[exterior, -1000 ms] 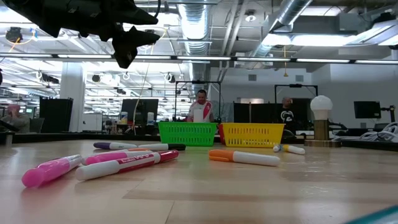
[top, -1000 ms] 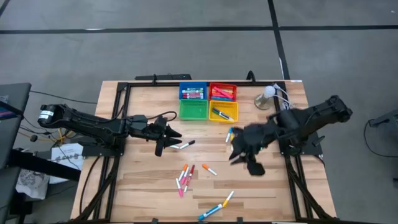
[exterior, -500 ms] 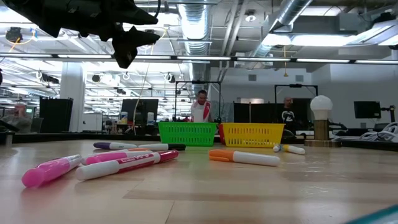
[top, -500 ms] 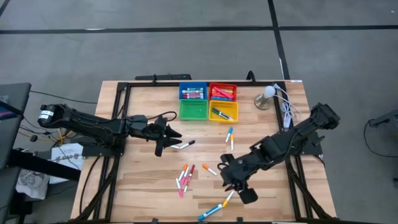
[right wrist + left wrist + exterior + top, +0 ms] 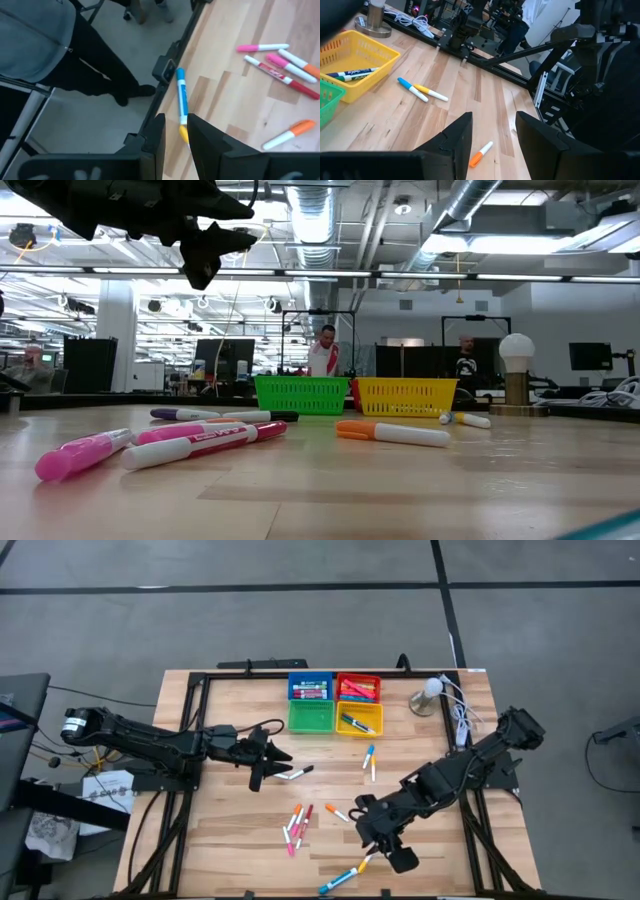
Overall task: Pick & Place Markers
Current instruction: Put the light blue highlighter in the blue bin
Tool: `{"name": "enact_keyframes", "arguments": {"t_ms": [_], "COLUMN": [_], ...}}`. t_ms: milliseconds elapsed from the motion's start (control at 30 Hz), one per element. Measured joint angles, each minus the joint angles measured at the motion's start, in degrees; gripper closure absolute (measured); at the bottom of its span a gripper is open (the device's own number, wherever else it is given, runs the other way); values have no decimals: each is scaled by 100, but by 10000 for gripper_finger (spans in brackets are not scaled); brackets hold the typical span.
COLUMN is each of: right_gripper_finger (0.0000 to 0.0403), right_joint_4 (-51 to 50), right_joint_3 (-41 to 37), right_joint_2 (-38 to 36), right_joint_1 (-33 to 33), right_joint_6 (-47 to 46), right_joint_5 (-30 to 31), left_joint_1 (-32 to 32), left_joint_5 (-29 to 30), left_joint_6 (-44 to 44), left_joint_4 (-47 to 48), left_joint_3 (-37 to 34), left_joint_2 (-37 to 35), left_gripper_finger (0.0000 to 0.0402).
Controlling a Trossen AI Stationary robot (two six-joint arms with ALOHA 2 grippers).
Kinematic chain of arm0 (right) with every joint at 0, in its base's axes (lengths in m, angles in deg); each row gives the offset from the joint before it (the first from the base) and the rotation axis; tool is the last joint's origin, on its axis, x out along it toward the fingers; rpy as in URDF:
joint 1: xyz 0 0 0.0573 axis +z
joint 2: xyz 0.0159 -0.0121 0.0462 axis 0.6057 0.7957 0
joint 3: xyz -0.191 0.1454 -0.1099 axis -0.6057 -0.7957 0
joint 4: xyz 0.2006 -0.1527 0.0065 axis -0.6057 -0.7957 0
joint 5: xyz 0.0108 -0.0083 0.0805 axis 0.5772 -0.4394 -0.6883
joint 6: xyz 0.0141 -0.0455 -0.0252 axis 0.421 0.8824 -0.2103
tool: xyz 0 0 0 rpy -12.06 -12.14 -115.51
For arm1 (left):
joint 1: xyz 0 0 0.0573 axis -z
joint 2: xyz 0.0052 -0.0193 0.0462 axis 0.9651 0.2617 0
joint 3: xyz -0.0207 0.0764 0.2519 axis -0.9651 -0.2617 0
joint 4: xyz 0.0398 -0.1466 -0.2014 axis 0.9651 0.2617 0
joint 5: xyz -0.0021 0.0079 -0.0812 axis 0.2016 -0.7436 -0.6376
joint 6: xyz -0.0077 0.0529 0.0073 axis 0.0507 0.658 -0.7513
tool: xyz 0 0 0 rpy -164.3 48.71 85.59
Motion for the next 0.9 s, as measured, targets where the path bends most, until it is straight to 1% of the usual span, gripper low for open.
{"name": "enact_keyframes", "arguments": {"t_ms": [100,300,400,533,733,900], "right_gripper_finger": [333,327,314,288,245,224], "right_joint_4": [-1,-4,0,10,179,447], "right_joint_3": [0,0,0,0,-2,-2], "right_joint_2": [13,17,17,133,672,1226], "right_joint_1": [126,317,382,500,647,673], "right_joint_6": [-50,-4,-4,3,9,7], "right_joint_5": [39,560,649,743,741,739], "left_joint_1": [0,0,0,0,0,0], "left_joint_5": [0,0,0,0,0,0], "left_joint_6": [0,0,0,0,0,0], "left_joint_4": [0,-2,-5,-26,-39,-44], "left_joint_3": [0,0,0,0,-2,-2], "left_joint_2": [0,-1,0,0,0,0], "left_gripper_finger": [251,251,251,251,251,251]}}
